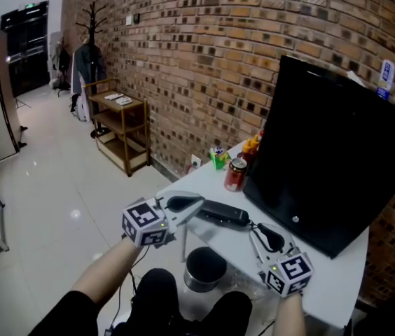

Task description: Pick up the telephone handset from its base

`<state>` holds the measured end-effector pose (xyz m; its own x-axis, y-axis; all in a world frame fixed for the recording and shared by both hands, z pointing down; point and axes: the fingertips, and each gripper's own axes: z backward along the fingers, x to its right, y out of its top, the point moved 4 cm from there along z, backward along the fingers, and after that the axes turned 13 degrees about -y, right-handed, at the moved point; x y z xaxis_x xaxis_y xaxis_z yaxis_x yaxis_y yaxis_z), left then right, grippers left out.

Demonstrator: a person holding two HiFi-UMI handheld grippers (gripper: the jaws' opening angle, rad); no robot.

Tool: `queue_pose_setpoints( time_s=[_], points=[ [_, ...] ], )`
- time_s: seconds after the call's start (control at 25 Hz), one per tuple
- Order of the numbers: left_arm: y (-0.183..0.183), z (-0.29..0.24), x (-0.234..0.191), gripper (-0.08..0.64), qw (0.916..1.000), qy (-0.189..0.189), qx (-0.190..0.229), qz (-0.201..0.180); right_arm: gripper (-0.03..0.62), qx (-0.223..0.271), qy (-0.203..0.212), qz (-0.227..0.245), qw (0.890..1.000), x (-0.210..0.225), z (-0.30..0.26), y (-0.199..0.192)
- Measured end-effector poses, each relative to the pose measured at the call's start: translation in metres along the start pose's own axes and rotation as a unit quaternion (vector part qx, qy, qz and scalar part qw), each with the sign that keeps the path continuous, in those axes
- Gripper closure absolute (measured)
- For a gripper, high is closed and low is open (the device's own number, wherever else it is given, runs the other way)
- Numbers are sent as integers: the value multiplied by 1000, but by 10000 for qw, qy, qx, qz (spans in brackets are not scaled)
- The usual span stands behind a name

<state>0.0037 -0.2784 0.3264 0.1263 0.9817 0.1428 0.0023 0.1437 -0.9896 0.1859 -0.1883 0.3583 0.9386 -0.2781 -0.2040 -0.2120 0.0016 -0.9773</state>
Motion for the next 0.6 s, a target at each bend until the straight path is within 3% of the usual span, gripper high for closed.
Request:
queue_pose_setpoints(
  time_s=[0.12, 0.28, 0.48, 0.6],
  points=[
    [-2, -4, -9, 558, 9992, -392, -98, -22, 444, -296, 369, -4, 9989, 0, -12, -9],
    [-3, -16, -23, 558, 9945, -848, -535, -308, 443, -213, 441, 69, 9988, 5, -13, -8],
    [-15, -40, -25, 403, 9738, -1904, -1188, -369, 443, -64, 543, -422, 9976, 21, -7, -11],
    [-26, -51, -24, 399, 9636, -2149, -1517, -479, 450, 90, 472, -982, 9940, 35, -3, -14]
  ],
)
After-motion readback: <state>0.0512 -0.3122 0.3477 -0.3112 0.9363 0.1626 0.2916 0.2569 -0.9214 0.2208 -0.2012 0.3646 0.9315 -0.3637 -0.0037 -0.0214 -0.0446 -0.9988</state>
